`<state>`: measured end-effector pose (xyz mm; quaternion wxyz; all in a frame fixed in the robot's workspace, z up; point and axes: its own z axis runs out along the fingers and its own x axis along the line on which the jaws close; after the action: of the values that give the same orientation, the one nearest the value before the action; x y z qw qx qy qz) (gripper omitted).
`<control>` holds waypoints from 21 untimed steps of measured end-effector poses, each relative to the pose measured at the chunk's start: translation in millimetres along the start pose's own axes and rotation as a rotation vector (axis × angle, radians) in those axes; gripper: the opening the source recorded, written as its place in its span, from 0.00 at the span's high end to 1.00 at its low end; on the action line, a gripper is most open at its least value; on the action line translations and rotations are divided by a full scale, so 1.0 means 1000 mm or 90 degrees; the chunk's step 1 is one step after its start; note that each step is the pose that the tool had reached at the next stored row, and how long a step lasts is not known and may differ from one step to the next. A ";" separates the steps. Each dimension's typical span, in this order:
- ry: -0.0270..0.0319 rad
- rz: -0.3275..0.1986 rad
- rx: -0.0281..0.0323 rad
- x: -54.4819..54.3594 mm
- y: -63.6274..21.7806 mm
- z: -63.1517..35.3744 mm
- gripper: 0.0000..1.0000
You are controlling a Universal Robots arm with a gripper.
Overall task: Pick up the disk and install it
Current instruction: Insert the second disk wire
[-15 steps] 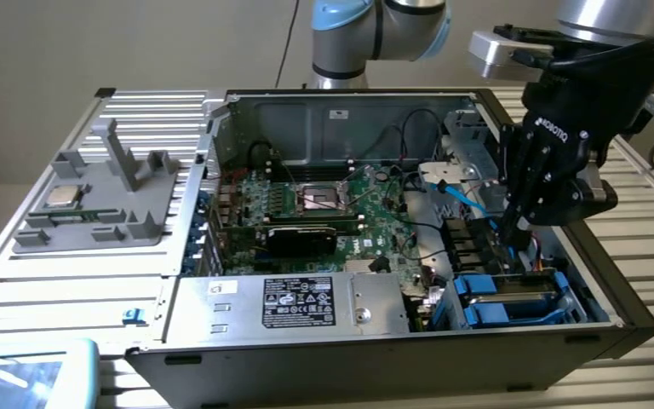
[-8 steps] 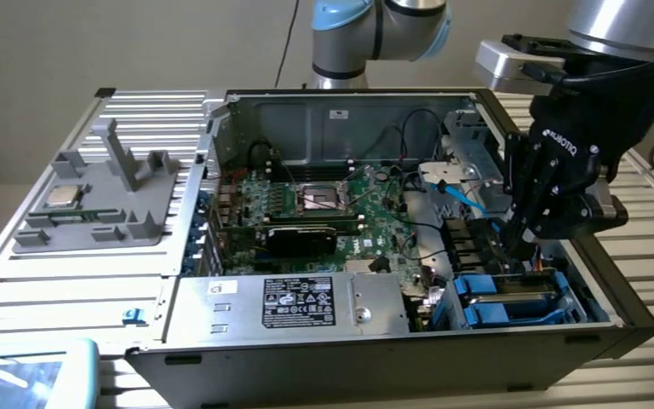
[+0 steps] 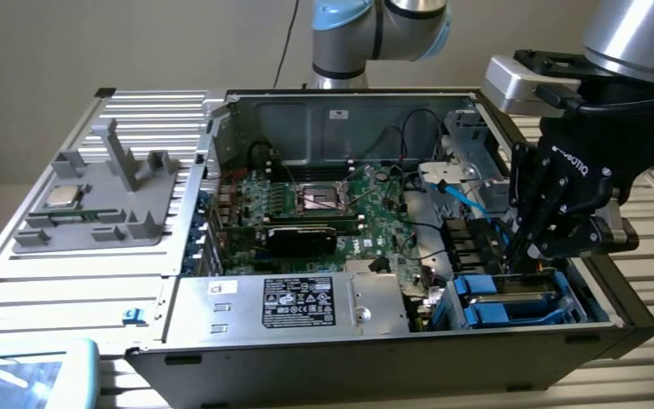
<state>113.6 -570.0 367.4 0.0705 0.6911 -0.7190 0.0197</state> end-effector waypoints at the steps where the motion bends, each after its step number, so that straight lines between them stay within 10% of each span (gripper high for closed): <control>1: -0.0032 0.000 -0.0001 0.000 -0.0001 0.0007 0.84; 9: -0.0131 -0.001 -0.0020 0.000 -0.0022 0.0048 0.84; 12: -0.0223 -0.002 -0.0033 0.001 -0.0023 0.0055 0.84; 21: -0.0230 -0.002 -0.0033 0.001 -0.0027 0.0059 0.84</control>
<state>115.9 -571.7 361.5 0.0593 0.6923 -0.7191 0.0052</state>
